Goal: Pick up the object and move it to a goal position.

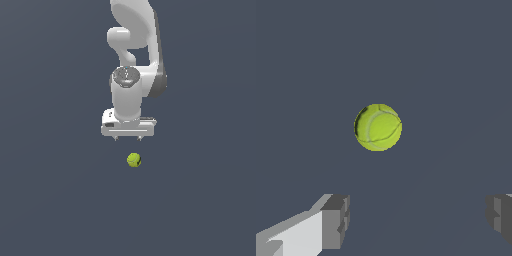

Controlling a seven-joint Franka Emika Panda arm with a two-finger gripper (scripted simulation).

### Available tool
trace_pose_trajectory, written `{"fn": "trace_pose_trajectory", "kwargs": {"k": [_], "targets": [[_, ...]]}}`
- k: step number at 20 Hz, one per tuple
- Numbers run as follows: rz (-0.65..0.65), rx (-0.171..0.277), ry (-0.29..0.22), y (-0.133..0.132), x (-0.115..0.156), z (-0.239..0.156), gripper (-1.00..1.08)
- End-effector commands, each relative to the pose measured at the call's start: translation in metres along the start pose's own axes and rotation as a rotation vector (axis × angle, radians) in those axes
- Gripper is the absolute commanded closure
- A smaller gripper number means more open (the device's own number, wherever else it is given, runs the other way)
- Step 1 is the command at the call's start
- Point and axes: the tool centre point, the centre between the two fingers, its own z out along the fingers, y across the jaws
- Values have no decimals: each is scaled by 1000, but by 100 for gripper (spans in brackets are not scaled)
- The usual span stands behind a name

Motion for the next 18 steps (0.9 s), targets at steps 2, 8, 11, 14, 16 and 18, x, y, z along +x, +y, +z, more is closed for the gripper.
{"fn": "trace_pose_trajectory", "kwargs": {"k": [2, 8, 11, 14, 16, 18], "targets": [[-11, -1, 0, -1, 1, 1, -92], [-80, -5, 1, -3, 6, 7, -92], [-135, -8, 1, -6, 11, 12, -92], [-205, -11, 2, -9, 16, 18, -92], [-260, -13, 3, -12, 21, 23, -92], [-321, -14, 3, -14, 25, 29, -92]]}}
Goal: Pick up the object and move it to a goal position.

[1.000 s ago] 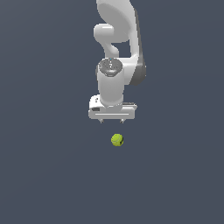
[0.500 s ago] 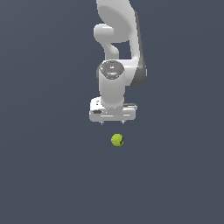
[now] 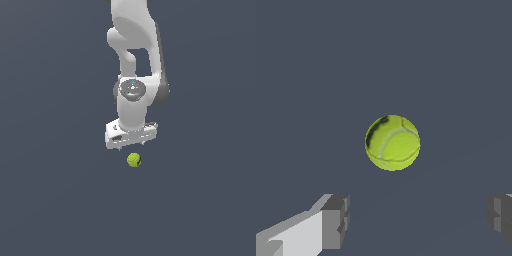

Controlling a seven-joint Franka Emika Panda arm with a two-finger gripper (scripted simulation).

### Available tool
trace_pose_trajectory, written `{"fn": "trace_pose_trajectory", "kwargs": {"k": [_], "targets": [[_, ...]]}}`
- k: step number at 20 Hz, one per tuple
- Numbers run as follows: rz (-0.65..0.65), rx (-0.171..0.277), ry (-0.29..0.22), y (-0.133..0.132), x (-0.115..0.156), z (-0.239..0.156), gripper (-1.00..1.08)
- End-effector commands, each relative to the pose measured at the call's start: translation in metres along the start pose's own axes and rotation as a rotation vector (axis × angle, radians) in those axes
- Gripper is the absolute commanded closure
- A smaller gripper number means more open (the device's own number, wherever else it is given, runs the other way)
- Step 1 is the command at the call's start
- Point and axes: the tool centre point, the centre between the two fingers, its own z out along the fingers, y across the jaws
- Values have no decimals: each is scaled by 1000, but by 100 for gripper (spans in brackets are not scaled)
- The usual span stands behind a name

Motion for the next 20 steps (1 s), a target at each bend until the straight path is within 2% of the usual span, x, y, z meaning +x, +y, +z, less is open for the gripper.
{"fn": "trace_pose_trajectory", "kwargs": {"k": [1, 11, 20], "targets": [[-76, -2, 1, -2, 6, 7, -92], [-290, -4, 7, -8, 24, 27, -92], [-337, -4, 8, -10, 28, 32, -92]]}}
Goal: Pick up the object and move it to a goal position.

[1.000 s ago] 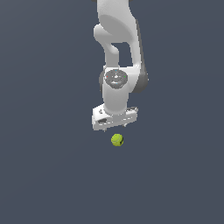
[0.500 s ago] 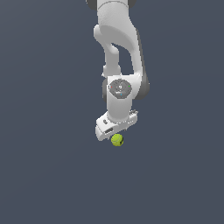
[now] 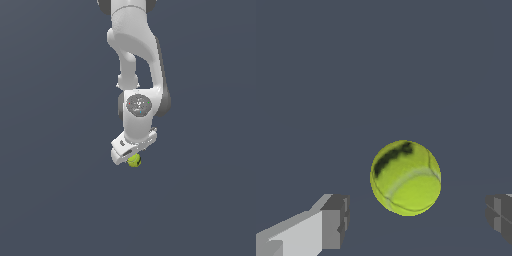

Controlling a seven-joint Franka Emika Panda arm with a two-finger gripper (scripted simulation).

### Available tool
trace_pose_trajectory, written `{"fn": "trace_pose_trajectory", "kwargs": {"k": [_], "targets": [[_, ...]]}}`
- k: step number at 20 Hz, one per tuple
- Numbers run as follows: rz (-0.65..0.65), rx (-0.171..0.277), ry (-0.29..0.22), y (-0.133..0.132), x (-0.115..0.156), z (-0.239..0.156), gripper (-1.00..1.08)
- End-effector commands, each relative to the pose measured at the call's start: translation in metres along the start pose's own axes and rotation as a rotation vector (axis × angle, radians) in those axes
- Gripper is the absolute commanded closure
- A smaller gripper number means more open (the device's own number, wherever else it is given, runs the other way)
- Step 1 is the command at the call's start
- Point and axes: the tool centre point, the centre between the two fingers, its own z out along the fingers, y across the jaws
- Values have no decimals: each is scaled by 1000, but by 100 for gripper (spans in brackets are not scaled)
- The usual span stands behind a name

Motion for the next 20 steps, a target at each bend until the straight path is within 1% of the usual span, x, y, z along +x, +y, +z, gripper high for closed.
{"fn": "trace_pose_trajectory", "kwargs": {"k": [1, 5, 12, 17, 18, 20], "targets": [[0, 0, 0, 0, 0, 0, -92], [-1, 0, 0, 0, 0, 10, -92], [-5, 0, 1, -1, -1, 45, -92], [-5, 0, 1, 0, 1, 50, -92], [-5, 0, 1, 0, 1, 50, 108], [-5, 0, 1, 0, 1, 50, 108]]}}
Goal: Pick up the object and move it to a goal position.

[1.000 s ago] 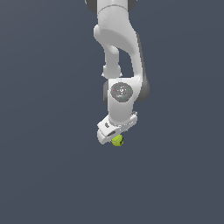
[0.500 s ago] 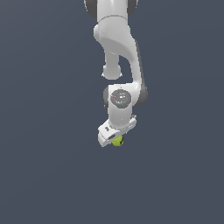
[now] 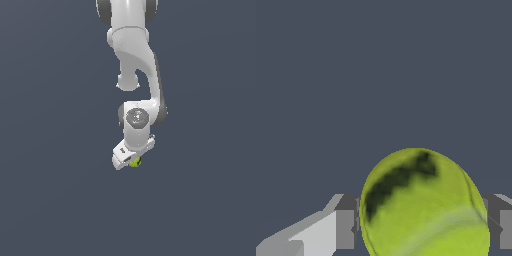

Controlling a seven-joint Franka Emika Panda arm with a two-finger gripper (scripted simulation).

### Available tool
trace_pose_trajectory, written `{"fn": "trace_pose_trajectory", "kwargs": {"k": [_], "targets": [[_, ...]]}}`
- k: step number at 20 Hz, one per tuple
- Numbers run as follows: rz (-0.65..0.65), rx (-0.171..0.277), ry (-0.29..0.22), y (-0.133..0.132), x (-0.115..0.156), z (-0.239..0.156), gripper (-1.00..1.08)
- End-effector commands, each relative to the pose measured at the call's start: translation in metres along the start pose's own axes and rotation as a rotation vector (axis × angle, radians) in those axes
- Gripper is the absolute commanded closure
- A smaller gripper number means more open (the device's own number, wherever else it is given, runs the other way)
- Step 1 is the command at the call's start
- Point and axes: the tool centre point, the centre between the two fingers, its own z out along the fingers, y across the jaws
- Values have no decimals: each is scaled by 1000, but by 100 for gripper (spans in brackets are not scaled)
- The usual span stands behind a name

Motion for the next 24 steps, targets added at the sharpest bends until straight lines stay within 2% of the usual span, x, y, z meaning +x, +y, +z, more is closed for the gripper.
{"fn": "trace_pose_trajectory", "kwargs": {"k": [1, 14, 19, 24], "targets": [[-1, 0, 1, 0, 1, 0, 108], [0, 0, 0, 2, -7, -2, 108], [0, 0, 0, 8, -25, -6, 108], [0, 0, 0, 18, -56, -13, 108]]}}
